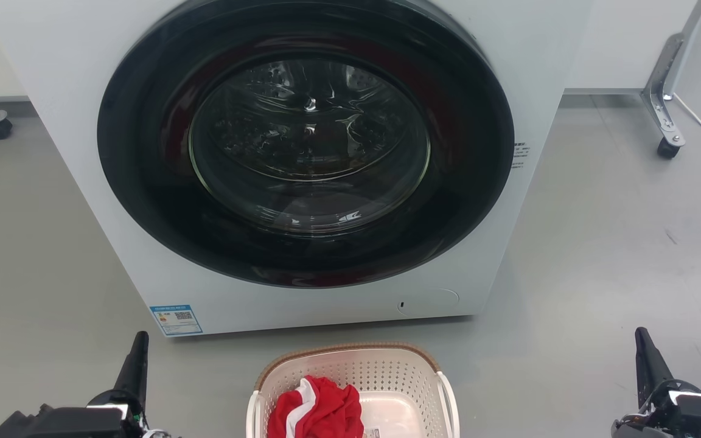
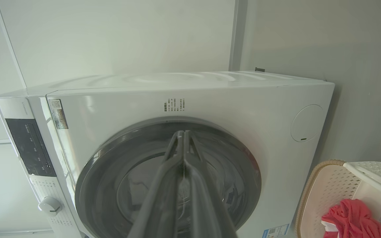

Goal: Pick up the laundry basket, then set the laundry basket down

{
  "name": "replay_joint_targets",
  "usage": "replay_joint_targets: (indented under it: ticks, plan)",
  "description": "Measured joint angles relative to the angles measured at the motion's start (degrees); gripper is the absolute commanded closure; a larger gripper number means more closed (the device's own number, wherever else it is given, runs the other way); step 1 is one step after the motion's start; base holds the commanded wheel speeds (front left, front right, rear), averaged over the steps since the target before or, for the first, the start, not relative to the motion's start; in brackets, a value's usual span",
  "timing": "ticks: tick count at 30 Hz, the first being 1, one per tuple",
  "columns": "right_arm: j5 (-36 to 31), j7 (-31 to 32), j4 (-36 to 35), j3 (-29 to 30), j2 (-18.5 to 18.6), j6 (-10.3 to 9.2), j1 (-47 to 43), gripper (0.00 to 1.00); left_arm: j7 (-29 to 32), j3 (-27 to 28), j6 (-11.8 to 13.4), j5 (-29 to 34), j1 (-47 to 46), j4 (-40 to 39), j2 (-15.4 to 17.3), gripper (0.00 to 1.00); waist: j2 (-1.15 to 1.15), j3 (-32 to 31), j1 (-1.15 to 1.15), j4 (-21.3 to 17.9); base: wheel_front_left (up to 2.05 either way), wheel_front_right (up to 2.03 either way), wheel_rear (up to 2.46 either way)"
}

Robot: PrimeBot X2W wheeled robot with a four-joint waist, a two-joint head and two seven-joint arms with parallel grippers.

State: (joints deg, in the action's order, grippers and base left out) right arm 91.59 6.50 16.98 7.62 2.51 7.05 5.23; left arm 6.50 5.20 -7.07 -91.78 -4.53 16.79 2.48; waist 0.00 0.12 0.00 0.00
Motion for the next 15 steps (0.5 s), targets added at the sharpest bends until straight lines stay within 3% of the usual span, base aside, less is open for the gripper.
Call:
replay_joint_targets:
  ticks: [1, 15]
  plan:
    - [0.0, 0.0, 0.0, 0.0, 0.0, 0.0, 0.0, 0.0, 0.0, 0.0, 0.0, 0.0, 0.0, 0.0, 0.0, 0.0, 0.0, 0.0, 0.0, 0.0, 0.0, 0.0, 0.0]
    - [-0.4, -1.1, 1.7, -0.7, -0.6, -0.05, -1.2, 0.0, -1.1, -0.6, 0.1, 0.0, 1.4, 1.5, -0.4, 0.0, 0.0, 0.1, 0.0, 0.0, 0.0, 0.0, 0.0]
